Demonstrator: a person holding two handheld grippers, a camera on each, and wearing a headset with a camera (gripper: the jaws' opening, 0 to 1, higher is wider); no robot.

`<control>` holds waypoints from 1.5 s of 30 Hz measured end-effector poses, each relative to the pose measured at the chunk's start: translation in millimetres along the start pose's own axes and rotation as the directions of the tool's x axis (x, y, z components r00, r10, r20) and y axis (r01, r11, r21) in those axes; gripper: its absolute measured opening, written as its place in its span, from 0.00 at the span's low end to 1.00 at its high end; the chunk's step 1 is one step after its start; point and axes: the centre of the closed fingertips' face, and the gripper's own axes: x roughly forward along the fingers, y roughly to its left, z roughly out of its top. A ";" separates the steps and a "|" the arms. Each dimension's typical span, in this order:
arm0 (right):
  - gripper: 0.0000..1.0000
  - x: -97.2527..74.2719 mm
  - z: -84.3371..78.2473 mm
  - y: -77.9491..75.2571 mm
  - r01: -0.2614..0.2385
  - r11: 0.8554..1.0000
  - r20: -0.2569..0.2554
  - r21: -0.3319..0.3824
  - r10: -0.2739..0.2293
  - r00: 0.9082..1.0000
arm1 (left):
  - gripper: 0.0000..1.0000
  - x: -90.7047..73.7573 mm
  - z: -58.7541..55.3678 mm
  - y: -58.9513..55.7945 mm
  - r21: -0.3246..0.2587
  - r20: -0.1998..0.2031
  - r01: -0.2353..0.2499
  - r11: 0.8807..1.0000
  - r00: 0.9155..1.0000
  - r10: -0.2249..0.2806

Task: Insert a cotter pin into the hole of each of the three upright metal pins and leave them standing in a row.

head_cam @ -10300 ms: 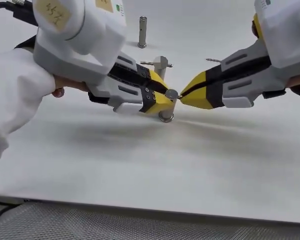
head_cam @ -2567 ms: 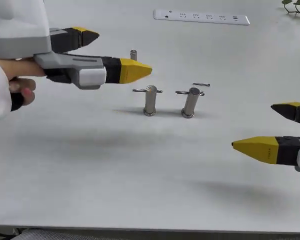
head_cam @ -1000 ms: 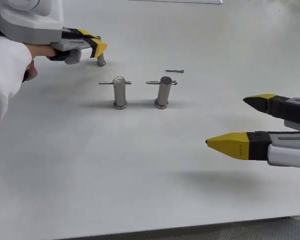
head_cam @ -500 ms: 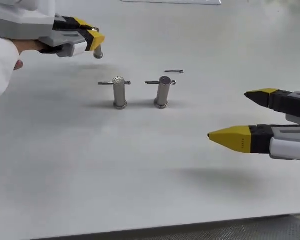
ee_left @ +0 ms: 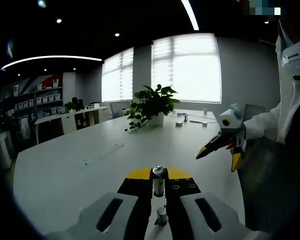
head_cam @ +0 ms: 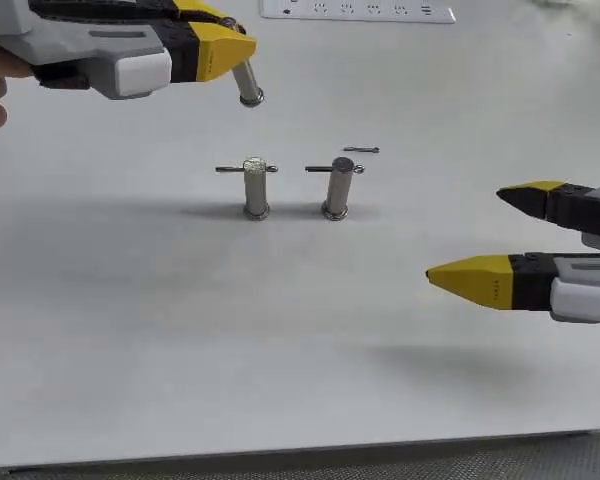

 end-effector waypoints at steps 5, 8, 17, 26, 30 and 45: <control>0.86 -2.3 0.7 4.0 -0.012 1.000 0.003 -0.007 0.012 1.000 | 0.05 0.9 -4.7 -20.5 0.004 -0.010 0.058 0.998 0.998 -0.058; 0.87 -3.9 2.0 6.4 -0.016 1.000 0.005 -0.010 0.016 1.000 | 0.05 4.8 -17.9 -35.3 0.018 -0.049 0.092 0.996 0.995 -0.091; 0.87 -11.2 -0.2 11.5 -0.020 1.000 0.004 -0.010 0.020 1.000 | 0.05 19.8 -48.4 -65.4 0.006 -0.111 0.159 0.987 0.981 -0.157; 0.87 -15.7 -4.2 13.9 -0.013 1.000 0.005 -0.002 0.013 1.000 | 0.05 34.7 -73.0 -86.9 -0.029 -0.145 0.196 0.980 0.969 -0.198; 0.87 -16.8 -5.1 13.6 -0.007 1.000 0.003 0.000 0.007 1.000 | 0.05 37.7 -78.7 -91.4 -0.020 -0.161 0.194 0.981 0.968 -0.194; 0.86 -14.7 -4.6 13.8 -0.013 1.000 -0.006 0.004 0.013 1.000 | 0.05 38.5 -99.9 -93.1 -0.026 -0.197 0.203 0.979 0.959 -0.204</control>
